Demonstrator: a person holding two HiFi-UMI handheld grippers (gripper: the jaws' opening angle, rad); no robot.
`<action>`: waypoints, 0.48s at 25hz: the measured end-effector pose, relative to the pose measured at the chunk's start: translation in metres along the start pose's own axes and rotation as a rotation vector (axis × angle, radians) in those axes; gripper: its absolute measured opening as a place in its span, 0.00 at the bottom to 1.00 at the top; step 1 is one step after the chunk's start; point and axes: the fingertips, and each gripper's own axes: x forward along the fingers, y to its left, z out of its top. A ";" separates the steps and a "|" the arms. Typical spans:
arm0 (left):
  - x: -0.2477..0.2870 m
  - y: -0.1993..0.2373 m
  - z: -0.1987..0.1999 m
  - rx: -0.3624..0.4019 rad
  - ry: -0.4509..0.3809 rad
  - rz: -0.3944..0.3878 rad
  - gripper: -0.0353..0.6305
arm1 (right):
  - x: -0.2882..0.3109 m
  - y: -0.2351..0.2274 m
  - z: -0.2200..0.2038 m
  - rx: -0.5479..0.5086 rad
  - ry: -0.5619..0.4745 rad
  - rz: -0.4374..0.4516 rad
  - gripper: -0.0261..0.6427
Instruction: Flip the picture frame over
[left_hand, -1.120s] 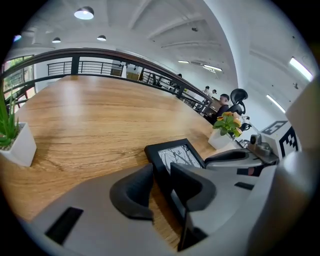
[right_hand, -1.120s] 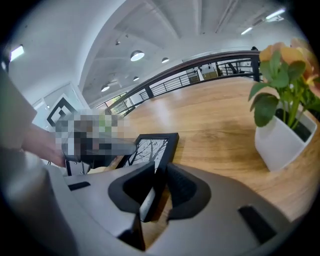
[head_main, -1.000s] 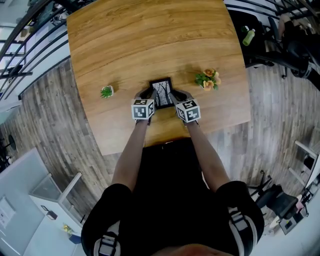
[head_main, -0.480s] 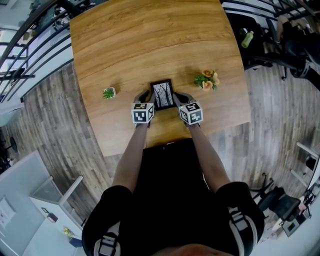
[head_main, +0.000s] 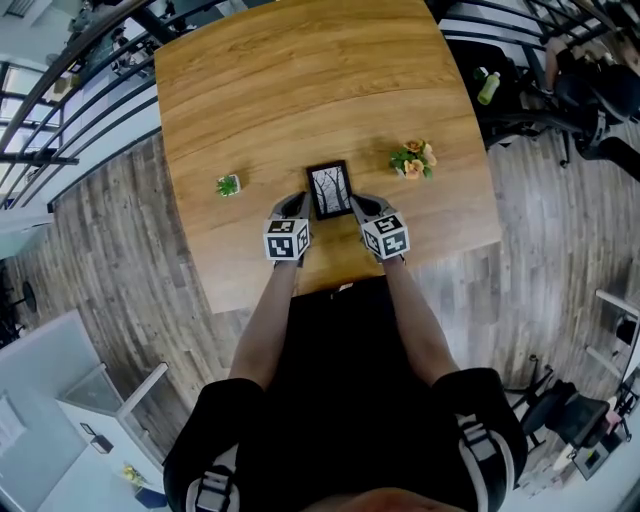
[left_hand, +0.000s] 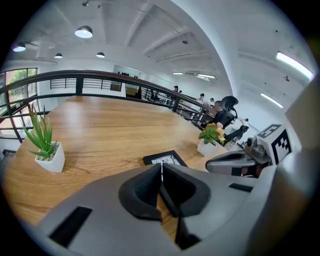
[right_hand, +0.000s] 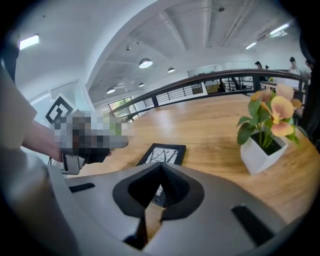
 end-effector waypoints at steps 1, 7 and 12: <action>-0.003 -0.002 0.001 0.006 -0.007 -0.004 0.09 | -0.002 0.001 0.002 -0.001 -0.008 -0.003 0.05; -0.018 -0.007 0.002 0.028 -0.030 -0.012 0.09 | -0.016 0.005 0.005 -0.014 -0.036 -0.021 0.05; -0.034 -0.010 0.003 0.049 -0.053 -0.017 0.09 | -0.026 0.008 0.004 -0.029 -0.050 -0.046 0.05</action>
